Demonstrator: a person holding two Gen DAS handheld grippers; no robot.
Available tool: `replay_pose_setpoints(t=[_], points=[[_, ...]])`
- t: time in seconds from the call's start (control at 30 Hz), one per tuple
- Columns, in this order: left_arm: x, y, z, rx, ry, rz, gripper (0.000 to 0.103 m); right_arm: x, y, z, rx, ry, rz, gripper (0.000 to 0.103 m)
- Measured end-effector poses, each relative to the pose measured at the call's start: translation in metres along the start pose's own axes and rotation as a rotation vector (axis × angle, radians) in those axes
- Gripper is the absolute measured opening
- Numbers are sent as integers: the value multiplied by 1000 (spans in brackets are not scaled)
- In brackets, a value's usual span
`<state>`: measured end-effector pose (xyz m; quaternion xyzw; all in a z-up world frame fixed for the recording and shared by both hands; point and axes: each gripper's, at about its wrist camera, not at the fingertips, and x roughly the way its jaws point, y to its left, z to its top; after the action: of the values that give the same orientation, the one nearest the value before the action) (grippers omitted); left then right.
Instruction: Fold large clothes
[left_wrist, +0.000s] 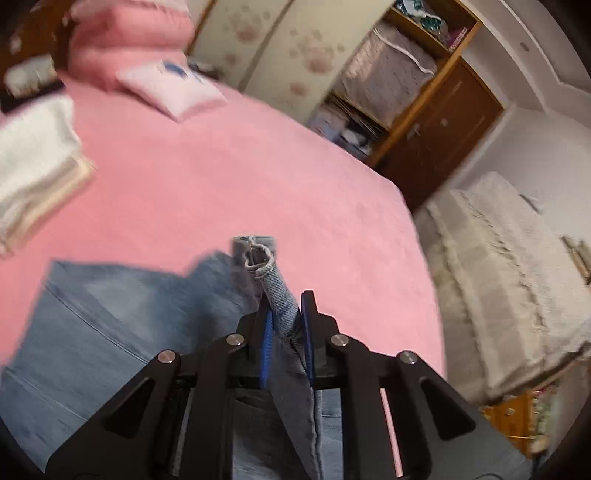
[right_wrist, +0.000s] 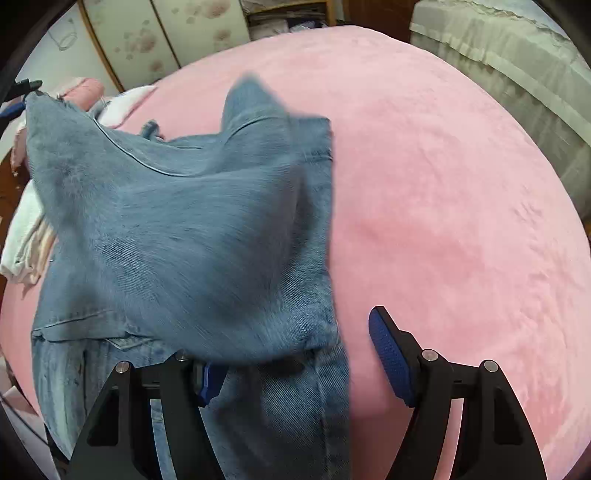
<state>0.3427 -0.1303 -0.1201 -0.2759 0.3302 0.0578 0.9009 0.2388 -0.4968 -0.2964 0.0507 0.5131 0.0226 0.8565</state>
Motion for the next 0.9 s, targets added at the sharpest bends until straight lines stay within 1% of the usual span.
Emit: replay_pose_setpoints(t=[0.07, 0.1, 0.13, 0.17, 0.2, 0.27, 0.33, 0.4, 0.43, 0.47, 0.53, 0.57, 0.63, 0.7, 0.77, 0.8, 0.83, 0.87, 0.9], points=[[-4, 17, -3, -7, 8, 65, 11, -2, -1, -1, -28, -15, 16, 72], [-4, 28, -4, -17, 19, 96, 11, -2, 0, -2, -45, -27, 8, 71], [-2, 41, -11, -28, 39, 137, 11, 0, 4, -1, -57, -36, 3, 68], [1, 55, -21, -40, 61, 185, 11, -1, 4, -3, -67, -41, 3, 66], [5, 69, -29, -49, 82, 224, 11, 0, 2, -3, -71, -35, 3, 65], [14, 102, -54, -84, 151, 316, 11, 3, -1, -6, -68, -17, 3, 65], [20, 134, -78, -135, 208, 368, 11, 6, 2, -9, -73, -1, -9, 62], [26, 161, -104, -179, 267, 418, 11, 11, 1, -14, -87, 17, -18, 57], [34, 170, -117, -194, 293, 438, 11, 11, -1, -18, -96, 31, -27, 50], [38, 177, -127, -196, 313, 449, 12, 12, 2, -22, -104, 34, -38, 46], [50, 185, -140, -167, 338, 472, 12, 13, 11, -32, -117, 39, -57, 33], [58, 192, -143, -152, 350, 484, 13, 13, 11, -33, -117, 44, -57, 30], [68, 197, -141, -138, 381, 517, 14, 11, 2, -36, -106, 63, -41, 30], [75, 195, -136, -143, 404, 536, 14, 9, -2, -37, -105, 83, -39, 30], [73, 193, -130, -170, 400, 539, 15, 12, 1, -29, -114, 111, -46, 30], [67, 193, -127, -189, 384, 537, 17, 10, 0, -26, -109, 132, -50, 30], [60, 192, -123, -201, 364, 540, 22, 18, 10, -16, -97, 156, -48, 30], [53, 188, -120, -204, 344, 551, 31, 17, 13, -11, -69, 165, -38, 30], [45, 185, -116, -197, 318, 593, 36, 10, 11, -7, -31, 158, -22, 30]])
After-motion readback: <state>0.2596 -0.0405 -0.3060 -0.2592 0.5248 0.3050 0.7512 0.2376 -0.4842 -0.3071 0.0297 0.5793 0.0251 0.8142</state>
